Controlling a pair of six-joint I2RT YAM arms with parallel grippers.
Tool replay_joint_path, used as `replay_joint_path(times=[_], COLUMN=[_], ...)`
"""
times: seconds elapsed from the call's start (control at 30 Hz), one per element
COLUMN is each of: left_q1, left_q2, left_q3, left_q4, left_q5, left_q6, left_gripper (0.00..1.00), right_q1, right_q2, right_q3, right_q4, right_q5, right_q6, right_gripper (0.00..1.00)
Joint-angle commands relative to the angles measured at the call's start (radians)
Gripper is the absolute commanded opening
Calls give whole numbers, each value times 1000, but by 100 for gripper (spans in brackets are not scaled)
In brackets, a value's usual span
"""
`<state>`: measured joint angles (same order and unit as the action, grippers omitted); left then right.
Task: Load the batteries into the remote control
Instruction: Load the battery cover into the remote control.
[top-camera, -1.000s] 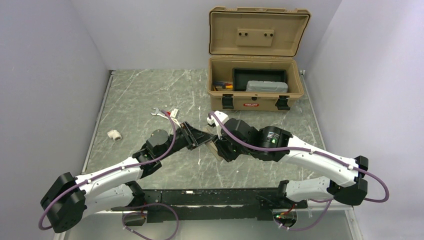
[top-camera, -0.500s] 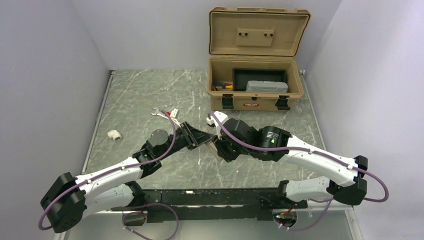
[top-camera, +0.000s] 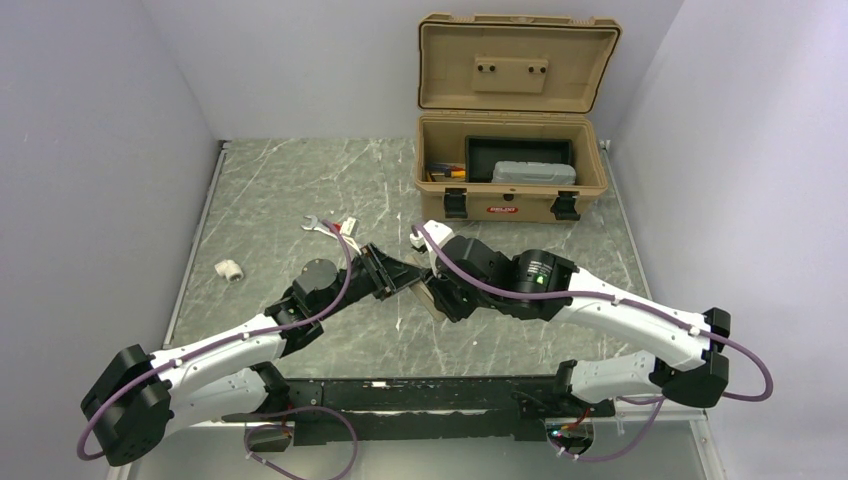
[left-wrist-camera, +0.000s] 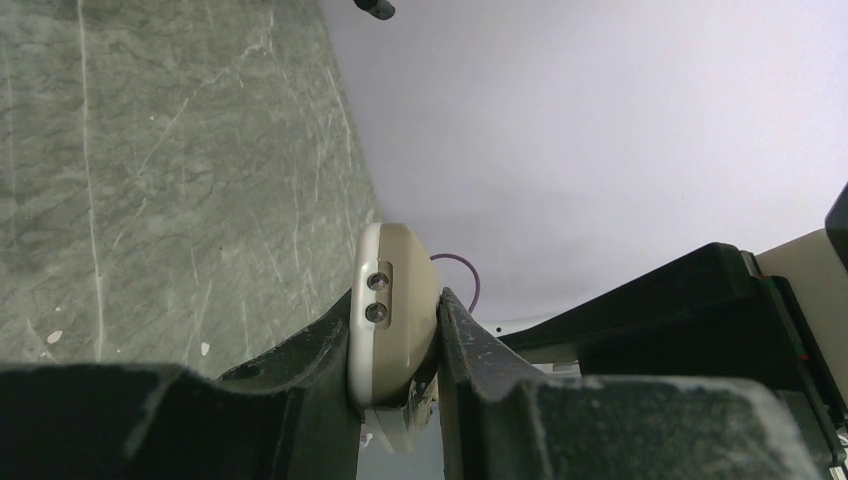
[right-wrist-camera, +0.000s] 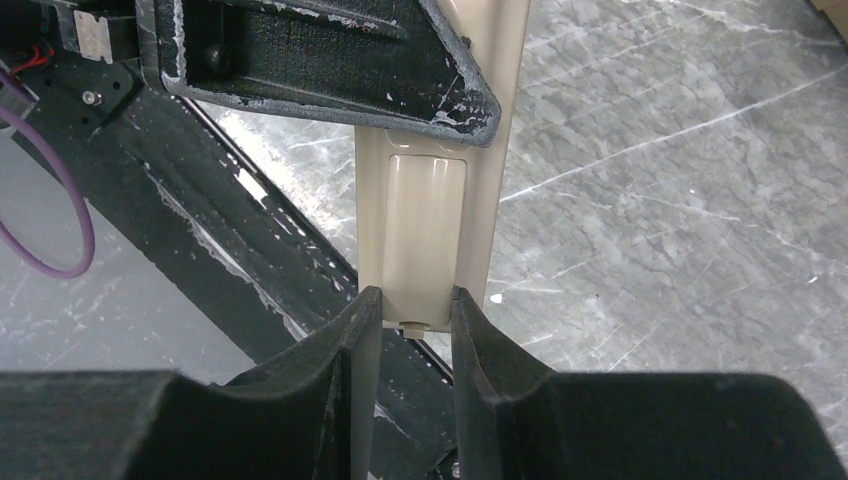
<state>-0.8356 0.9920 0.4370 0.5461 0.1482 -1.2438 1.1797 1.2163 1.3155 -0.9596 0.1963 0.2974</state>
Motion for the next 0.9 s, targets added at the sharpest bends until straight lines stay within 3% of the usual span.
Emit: replay_joint_path(times=[0.0,0.23,0.87], left_q1=[-5,-6,-5], left_q2=[-12,-12,-9], left_q3=[45,46,22], left_q4=[18,5,44], left_q5=[-3,-3,2], left_q6=[-14,-17,-38], left_gripper=[0,0,0], right_q1=[1,1,1], right_q2=[12,21,25], right_q3=[50,52,41], right_q4=[-23,-9,16], right_q5=[17,8,-1], right_q6=[8,6,17], right_gripper=[22,24,57])
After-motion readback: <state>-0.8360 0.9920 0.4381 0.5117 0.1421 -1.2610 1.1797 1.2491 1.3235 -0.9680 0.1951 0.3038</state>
